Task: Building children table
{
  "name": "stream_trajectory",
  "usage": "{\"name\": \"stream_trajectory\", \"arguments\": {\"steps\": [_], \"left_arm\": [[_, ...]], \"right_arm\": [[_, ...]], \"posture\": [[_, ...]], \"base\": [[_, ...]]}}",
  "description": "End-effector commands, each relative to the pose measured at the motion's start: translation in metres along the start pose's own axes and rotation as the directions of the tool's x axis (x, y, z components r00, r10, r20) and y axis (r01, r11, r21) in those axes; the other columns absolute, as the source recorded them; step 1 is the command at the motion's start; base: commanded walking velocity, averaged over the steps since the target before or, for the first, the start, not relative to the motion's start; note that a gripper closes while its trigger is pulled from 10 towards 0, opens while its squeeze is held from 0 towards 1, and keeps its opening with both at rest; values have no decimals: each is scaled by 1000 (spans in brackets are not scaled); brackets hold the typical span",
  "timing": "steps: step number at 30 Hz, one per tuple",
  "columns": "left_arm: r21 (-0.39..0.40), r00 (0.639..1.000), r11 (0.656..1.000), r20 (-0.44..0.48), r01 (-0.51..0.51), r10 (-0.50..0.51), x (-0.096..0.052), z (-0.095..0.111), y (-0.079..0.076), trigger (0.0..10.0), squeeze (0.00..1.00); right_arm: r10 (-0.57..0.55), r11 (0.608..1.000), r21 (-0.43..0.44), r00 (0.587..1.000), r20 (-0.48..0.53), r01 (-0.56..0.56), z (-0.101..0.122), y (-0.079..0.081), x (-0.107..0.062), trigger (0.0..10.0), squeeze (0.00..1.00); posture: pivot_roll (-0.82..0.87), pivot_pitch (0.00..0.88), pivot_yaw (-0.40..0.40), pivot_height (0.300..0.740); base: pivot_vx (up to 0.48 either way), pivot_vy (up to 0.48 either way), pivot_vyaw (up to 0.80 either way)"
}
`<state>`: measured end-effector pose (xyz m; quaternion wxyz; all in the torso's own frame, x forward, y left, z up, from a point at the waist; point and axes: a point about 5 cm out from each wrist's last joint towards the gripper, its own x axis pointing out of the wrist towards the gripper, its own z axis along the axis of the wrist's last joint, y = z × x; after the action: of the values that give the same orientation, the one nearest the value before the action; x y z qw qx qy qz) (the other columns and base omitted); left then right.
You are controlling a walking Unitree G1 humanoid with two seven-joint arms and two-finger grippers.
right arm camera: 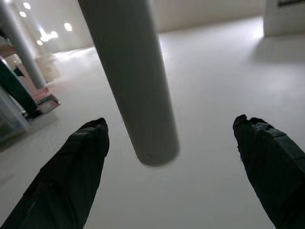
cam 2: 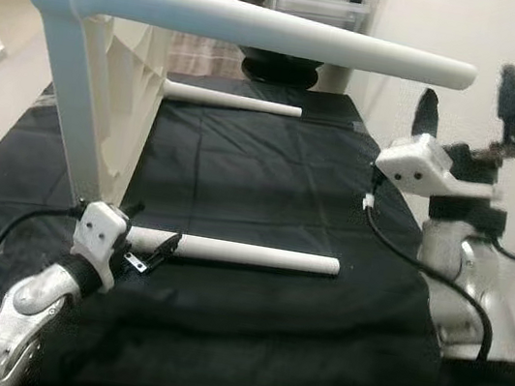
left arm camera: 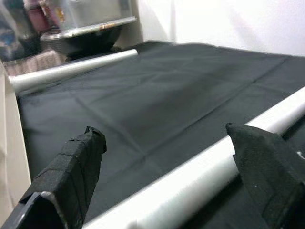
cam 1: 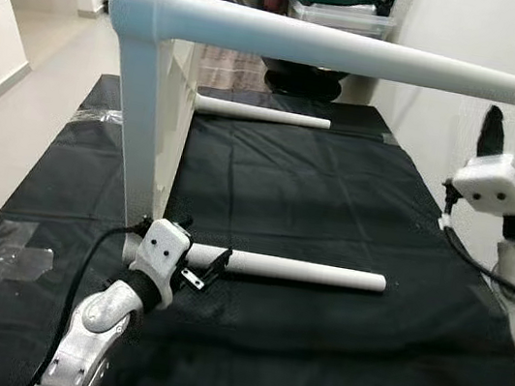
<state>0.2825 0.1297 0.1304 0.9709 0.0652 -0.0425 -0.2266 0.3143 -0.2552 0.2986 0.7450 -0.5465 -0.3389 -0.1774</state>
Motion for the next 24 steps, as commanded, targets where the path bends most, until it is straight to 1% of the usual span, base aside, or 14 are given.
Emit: {"name": "stream_trajectory", "arguments": {"steps": [1,3,5,8,10,11,13,16,20,21,22,23,24], "left_arm": [[-5,1000,1000,-5,2,-2,-1,-4,2,10000,0],[-5,1000,1000,-4,3,-3,0,-4,2,10000,0],[0,1000,1000,-4,3,-3,-1,-5,5,10000,0],[5,1000,1000,-3,1,-1,-1,-5,7,10000,0],[17,1000,1000,-2,-14,15,-2,-4,16,10000,0],[20,999,999,-1,-37,37,-2,-3,23,10000,0],[20,999,999,-1,-37,37,-2,-3,23,10000,0],[18,998,998,-5,-58,58,-4,-5,30,10000,0],[20,998,997,-11,-69,69,-6,-8,34,10000,0],[23,997,997,-16,-72,73,-7,-9,37,10000,0],[23,997,997,-16,-72,73,-7,-9,37,10000,0],[25,997,997,-20,-75,76,-7,-10,40,10000,0],[29,997,997,-22,-77,77,-7,-10,42,10000,0]], "right_arm": [[56,998,-1,998,28,-56,2,8,1,10000,0],[58,998,0,998,29,-58,2,9,1,10000,0],[90,996,-2,995,46,-90,3,15,7,10000,0],[99,995,-2,994,49,-99,4,17,10,10000,0],[111,994,-1,993,51,-111,4,19,15,10000,0],[113,994,-1,992,62,-113,5,20,19,10000,0],[113,994,-1,992,62,-113,5,20,19,10000,0],[112,994,-6,990,83,-112,6,19,23,10000,0],[113,994,-12,989,93,-113,5,18,26,10000,0],[112,994,-18,989,101,-111,4,16,30,5333,0],[112,994,-18,989,101,-111,4,16,30,5333,0],[112,994,-22,988,107,-110,5,14,33,0,0],[122,993,-19,986,118,-121,5,14,36,0,0]], "posture": [[3,0,-50,740],[3,0,-50,740],[12,0,-59,740],[14,0,-60,740],[17,0,-63,740],[17,0,-63,740],[17,0,-63,740],[12,0,-58,740],[9,0,-57,740],[9,0,-57,740],[9,0,-57,740],[8,0,-57,740],[9,0,-58,740]], "base": [[0,0,0],[0,0,0],[0,0,0],[0,0,0],[0,0,0],[0,0,0],[0,0,0],[0,0,0],[0,0,0],[0,0,0],[0,0,0],[0,0,0],[0,0,0]]}}
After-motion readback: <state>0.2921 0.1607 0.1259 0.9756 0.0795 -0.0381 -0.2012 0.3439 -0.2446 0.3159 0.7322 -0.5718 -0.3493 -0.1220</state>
